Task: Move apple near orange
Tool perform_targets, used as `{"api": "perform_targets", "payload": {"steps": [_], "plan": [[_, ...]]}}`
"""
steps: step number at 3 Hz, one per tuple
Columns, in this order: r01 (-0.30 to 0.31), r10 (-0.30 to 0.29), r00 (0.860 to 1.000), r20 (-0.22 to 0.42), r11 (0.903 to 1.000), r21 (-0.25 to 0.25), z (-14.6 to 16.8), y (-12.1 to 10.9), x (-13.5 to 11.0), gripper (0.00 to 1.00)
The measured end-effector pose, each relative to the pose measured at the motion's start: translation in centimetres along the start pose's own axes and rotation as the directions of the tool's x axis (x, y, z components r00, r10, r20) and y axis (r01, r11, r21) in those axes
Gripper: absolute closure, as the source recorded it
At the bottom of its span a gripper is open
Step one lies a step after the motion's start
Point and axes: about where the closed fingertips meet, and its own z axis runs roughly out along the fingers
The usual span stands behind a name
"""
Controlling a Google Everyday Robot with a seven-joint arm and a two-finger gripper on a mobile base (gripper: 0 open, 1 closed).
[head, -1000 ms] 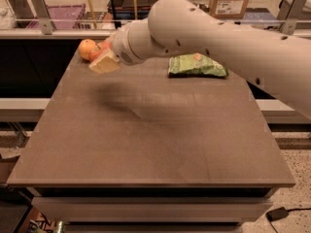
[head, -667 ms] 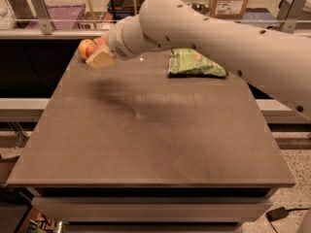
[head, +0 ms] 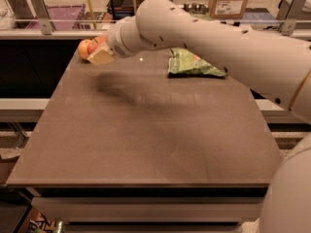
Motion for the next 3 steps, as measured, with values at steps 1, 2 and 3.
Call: {"api": "perform_targets", "payload": {"steps": [1, 2, 3], "plan": [[-0.022, 0.022, 1.000, 0.012, 0.9998, -0.003, 1.4, -0.7, 1.2, 1.00], [-0.060, 0.060, 0.997, 0.042, 0.9980, -0.019, 2.6, -1.4, 2.2, 1.00], [-0.088, 0.090, 0.994, 0.066, 0.9956, -0.032, 3.9, -2.4, 2.9, 1.00]]}}
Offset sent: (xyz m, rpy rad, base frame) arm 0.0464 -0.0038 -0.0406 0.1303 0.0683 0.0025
